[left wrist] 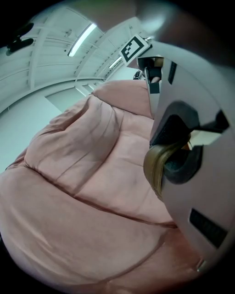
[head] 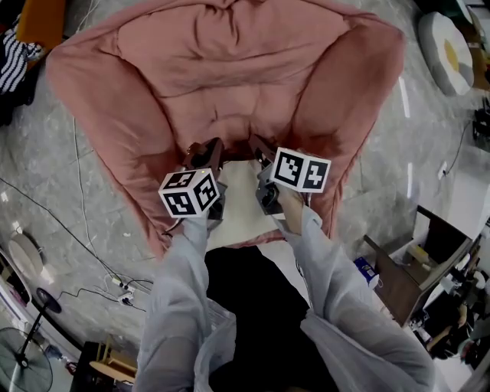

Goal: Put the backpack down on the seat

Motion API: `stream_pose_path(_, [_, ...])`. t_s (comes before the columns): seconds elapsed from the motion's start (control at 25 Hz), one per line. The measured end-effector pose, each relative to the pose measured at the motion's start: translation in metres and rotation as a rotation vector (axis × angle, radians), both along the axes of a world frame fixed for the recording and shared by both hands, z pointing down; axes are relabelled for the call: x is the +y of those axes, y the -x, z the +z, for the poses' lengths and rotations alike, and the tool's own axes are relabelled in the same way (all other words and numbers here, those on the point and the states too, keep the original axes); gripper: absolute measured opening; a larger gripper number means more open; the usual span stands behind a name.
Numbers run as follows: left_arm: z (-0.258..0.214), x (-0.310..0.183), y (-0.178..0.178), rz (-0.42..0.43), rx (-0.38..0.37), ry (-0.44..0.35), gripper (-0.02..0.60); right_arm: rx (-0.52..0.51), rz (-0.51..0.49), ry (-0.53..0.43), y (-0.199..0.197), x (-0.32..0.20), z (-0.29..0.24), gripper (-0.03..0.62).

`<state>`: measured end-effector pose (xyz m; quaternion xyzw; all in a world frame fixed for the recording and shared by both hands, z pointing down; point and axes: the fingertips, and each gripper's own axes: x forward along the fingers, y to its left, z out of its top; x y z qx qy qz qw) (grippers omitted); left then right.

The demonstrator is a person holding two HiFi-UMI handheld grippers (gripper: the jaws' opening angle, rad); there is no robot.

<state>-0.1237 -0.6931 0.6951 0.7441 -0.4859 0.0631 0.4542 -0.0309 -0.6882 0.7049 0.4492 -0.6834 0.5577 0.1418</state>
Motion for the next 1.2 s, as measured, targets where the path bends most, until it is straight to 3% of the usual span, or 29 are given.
stream_pose_path(0.16, [0.013, 0.012, -0.004, -0.012, 0.025, 0.037, 0.014, -0.008, 0.024, 0.036, -0.004, 0.014, 0.01, 0.006])
stream_pose_path(0.44, [0.019, 0.028, -0.007, 0.013, -0.007, 0.063, 0.017, 0.007, 0.045, 0.04, -0.006, 0.027, 0.011, 0.011])
stream_pose_path(0.52, [0.018, 0.036, -0.01, 0.021, 0.013, 0.07, 0.057, -0.005, 0.045, 0.051, -0.005, 0.034, 0.011, 0.184])
stream_pose_path(0.6, [0.021, 0.046, -0.015, 0.039, 0.035, 0.095, 0.262, -0.002, 0.036, 0.061, -0.005, 0.042, 0.011, 0.292])
stream_pose_path(0.64, [0.022, 0.052, -0.018, 0.051, 0.042, 0.11, 0.313, 0.011, 0.034, 0.059, -0.006, 0.045, 0.01, 0.324])
stream_pose_path(0.8, [0.024, 0.073, -0.021, 0.069, 0.014, 0.125, 0.346, 0.064, 0.027, 0.036, -0.014, 0.058, 0.006, 0.467])
stream_pose_path(1.0, [0.018, 0.1, -0.023, 0.073, 0.002, 0.126, 0.376, 0.064, 0.037, 0.0, -0.02, 0.076, -0.004, 0.524])
stream_pose_path(1.2, [0.004, 0.129, -0.03, 0.093, 0.003, 0.112, 0.38, 0.049, 0.019, -0.045, -0.025, 0.102, -0.021, 0.535])
